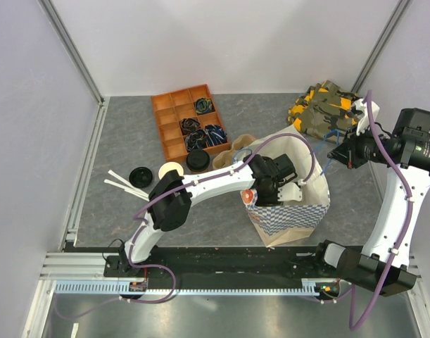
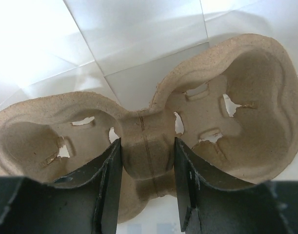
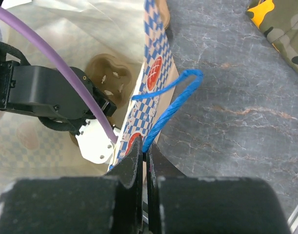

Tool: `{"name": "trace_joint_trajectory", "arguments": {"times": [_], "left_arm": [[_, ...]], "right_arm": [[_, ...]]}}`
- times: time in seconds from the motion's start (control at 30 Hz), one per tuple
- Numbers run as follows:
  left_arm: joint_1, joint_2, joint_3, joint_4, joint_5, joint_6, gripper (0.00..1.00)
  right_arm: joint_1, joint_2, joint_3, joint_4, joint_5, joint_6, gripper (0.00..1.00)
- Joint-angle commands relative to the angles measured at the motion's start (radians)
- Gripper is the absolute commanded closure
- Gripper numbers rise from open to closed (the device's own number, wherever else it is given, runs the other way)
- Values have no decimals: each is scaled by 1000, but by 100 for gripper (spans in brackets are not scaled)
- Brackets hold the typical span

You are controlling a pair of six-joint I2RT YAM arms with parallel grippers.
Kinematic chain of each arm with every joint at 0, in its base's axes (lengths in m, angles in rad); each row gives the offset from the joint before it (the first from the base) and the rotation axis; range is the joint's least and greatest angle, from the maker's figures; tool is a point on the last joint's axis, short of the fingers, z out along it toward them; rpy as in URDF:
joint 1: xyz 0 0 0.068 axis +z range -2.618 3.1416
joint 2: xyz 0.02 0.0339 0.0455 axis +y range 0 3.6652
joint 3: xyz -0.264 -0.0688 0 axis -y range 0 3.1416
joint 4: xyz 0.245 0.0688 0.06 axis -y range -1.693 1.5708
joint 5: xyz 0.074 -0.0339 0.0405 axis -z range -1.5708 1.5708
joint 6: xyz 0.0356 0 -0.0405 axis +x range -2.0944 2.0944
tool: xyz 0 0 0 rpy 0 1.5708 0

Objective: Pack the takeout coffee

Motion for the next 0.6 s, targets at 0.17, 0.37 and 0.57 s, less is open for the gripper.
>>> {"name": "trace_joint_trajectory", "arguments": {"times": [0.17, 0.37, 0.57], "left_arm": [[0, 21, -4, -146, -12, 252, 83], [-4, 90, 51, -196, -32, 233, 74], [-4, 120, 60, -178, -49, 204, 73]], "right_arm": [[-4, 0, -37, -99, -34, -53, 100], [-4, -12, -58, -100, -28, -52, 100], [-2, -7, -55, -100, -26, -46, 100]]}}
